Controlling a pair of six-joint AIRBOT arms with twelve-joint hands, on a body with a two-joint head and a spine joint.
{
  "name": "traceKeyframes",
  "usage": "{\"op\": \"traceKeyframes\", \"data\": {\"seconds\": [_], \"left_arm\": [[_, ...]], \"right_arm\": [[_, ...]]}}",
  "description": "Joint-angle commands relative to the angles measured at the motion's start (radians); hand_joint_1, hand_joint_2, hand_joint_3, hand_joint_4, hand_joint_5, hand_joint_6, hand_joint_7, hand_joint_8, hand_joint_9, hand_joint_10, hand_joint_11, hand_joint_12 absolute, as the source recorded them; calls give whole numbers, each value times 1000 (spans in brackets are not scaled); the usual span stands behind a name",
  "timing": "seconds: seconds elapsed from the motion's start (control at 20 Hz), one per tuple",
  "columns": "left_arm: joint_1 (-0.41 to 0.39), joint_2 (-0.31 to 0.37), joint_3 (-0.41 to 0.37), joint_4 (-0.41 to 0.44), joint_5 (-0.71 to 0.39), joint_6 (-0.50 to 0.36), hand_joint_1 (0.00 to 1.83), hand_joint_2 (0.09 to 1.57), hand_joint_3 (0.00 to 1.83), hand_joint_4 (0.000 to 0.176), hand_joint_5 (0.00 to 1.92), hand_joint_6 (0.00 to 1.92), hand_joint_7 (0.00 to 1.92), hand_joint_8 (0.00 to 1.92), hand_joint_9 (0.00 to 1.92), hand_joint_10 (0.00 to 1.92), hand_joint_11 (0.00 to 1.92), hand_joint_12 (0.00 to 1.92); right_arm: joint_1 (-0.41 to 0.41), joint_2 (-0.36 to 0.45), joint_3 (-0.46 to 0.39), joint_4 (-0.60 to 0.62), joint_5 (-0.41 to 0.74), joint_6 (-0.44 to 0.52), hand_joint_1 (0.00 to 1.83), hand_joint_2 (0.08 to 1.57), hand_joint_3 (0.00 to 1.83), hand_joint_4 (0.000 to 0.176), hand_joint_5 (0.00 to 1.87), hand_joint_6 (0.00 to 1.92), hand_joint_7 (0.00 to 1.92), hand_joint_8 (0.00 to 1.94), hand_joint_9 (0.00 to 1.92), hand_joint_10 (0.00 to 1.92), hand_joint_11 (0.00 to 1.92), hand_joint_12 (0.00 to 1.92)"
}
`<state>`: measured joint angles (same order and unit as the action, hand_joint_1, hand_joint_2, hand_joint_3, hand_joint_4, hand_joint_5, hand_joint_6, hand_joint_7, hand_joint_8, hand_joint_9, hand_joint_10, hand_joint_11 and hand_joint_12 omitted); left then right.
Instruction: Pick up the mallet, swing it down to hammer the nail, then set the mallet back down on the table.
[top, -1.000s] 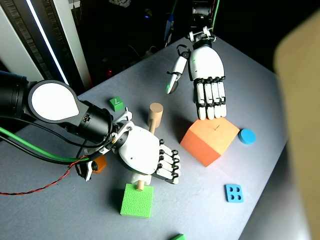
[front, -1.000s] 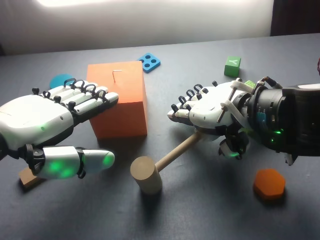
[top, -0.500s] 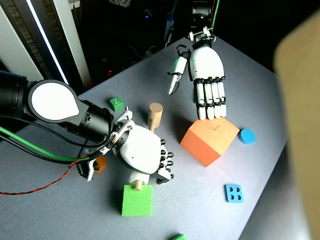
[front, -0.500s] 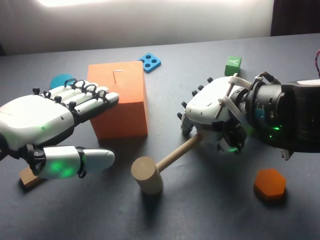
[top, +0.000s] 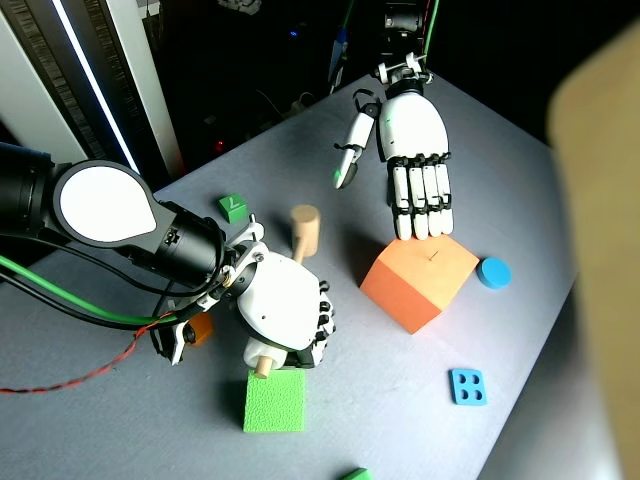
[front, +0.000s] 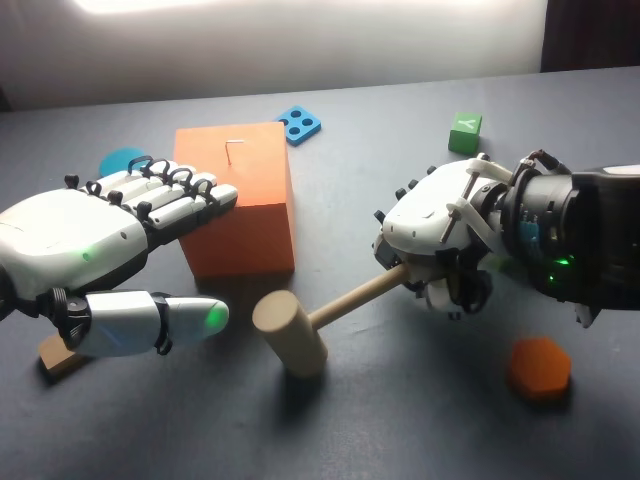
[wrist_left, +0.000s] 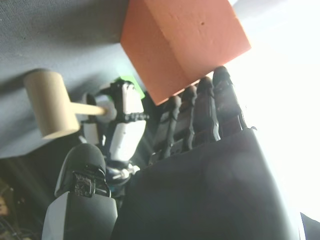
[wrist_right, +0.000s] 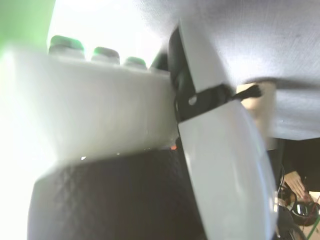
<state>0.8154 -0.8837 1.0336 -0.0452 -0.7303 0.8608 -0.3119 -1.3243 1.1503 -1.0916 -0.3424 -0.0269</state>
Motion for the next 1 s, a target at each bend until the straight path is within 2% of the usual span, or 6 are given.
{"op": "traceKeyframes", "data": {"seconds": [0.0, 0.05, 0.1, 0.25, 0.8, 0.95], "left_arm": [[-2, -8, 2, -3, -61, -4, 0, 1235, 1, 0, 54, 3, 41, 5, 15, 3, 0, 0], [-2, -8, 2, -3, -61, -4, 0, 1231, 0, 0, 56, 3, 44, 5, 20, 5, 0, 0], [-2, -8, 2, -3, -61, -4, 0, 1235, 1, 0, 67, 8, 50, 8, 25, 7, 0, 0], [-3, -8, 3, -3, -61, -4, 0, 1227, 0, 0, 70, 7, 69, 12, 44, 12, 4, 2], [-1, -8, 3, -3, -61, -1, 0, 1237, 1, 0, 88, 8, 84, 12, 54, 10, 0, 0], [-1, -8, 4, -3, -61, -1, 0, 1239, 1, 0, 64, 0, 61, 3, 34, 4, 0, 0]], "right_arm": [[13, 8, -7, -31, 26, -10, 956, 1312, 0, 0, 638, 1547, 1034, 1941, 1256, 1921, 1467, 1921], [15, 13, -14, -31, 25, -12, 940, 1317, 0, 0, 629, 1563, 1137, 1941, 1382, 1921, 1598, 1921], [19, 21, -26, -31, 23, -14, 779, 1332, 3, 0, 636, 1849, 1225, 1941, 1473, 1921, 1674, 1921], [29, 42, -53, -31, 13, -20, 482, 1433, 16, 0, 1134, 1920, 1419, 1941, 1581, 1921, 1742, 1921], [121, 262, -199, -52, -18, 102, 493, 1551, 1, 0, 1183, 1921, 1468, 1941, 1589, 1921, 1749, 1921], [132, 301, -213, -486, -27, 443, 472, 1557, 2, 0, 1179, 1921, 1466, 1941, 1585, 1921, 1745, 1921]]}}
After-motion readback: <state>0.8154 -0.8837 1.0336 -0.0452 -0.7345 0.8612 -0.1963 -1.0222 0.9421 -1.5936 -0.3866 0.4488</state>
